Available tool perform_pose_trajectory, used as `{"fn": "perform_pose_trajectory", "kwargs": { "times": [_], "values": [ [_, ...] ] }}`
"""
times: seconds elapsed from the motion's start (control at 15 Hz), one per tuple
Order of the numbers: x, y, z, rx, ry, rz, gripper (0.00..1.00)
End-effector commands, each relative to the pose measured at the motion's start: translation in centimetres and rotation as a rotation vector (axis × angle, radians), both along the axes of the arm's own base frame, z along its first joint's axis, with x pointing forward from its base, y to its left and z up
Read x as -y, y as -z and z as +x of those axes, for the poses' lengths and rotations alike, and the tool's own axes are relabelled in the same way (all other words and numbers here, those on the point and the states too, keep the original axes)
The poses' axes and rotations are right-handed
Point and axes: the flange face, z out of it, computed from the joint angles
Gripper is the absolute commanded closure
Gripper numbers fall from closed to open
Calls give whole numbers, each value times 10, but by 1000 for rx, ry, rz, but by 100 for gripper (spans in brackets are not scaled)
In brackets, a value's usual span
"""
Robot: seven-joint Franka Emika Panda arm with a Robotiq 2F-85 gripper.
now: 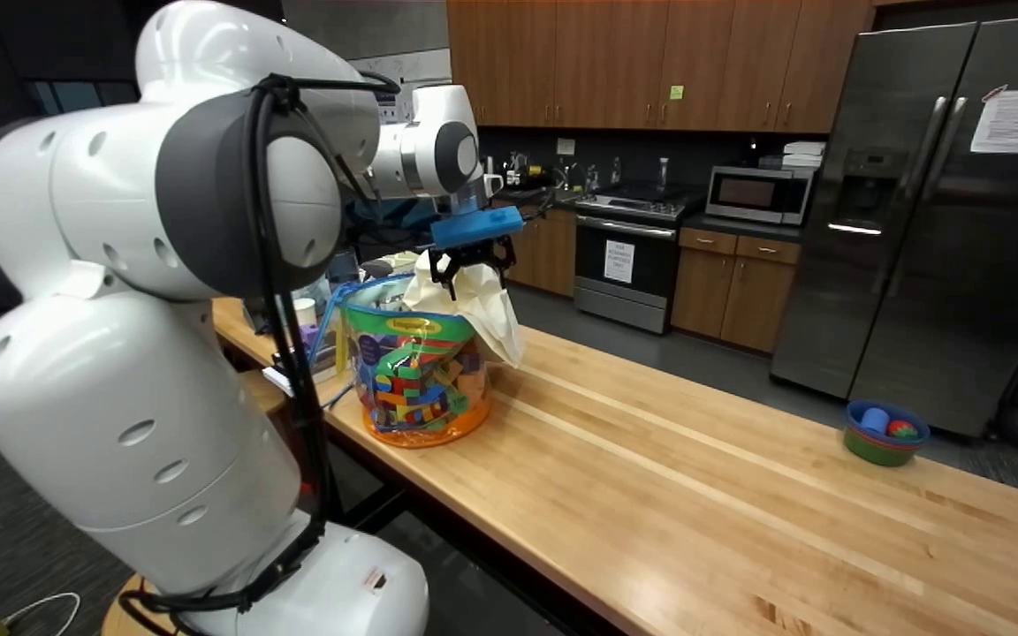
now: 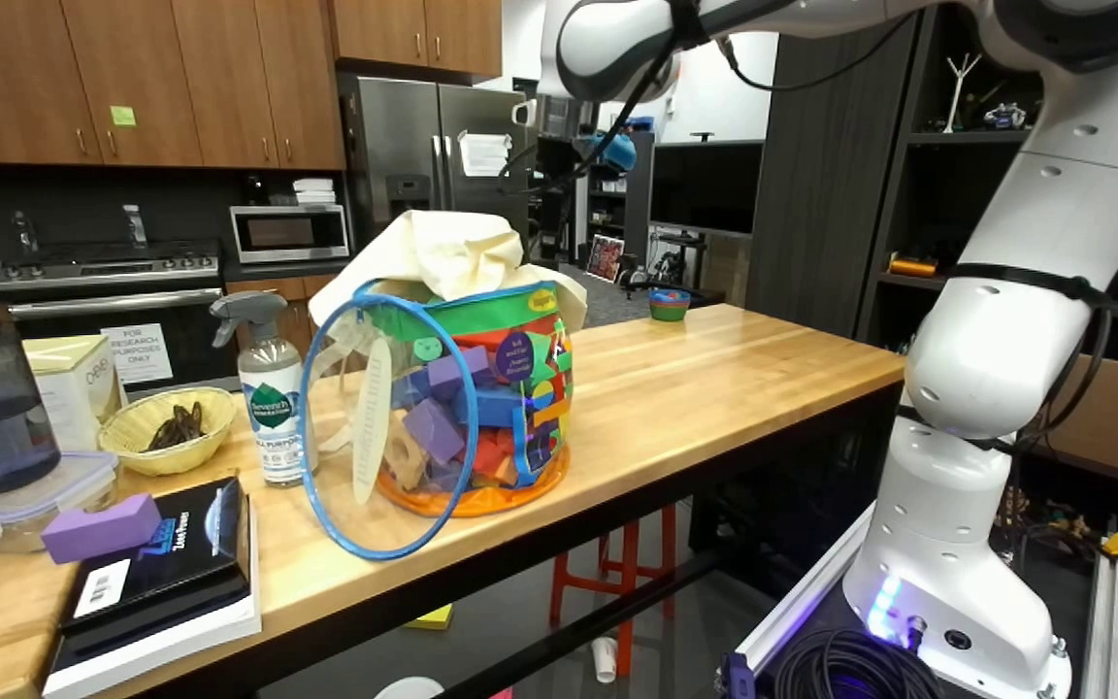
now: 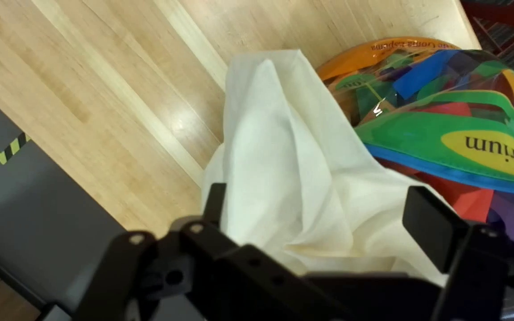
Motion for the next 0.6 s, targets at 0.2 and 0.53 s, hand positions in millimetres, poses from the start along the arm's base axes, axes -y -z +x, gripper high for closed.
{"fn": "perform_pose_trajectory", "kwargs": {
  "times": [0.2, 0.53],
  "values": [
    [34, 0, -21, 30, 96, 13, 0],
    [46, 16, -25, 26, 113, 34, 0]
  ]
}}
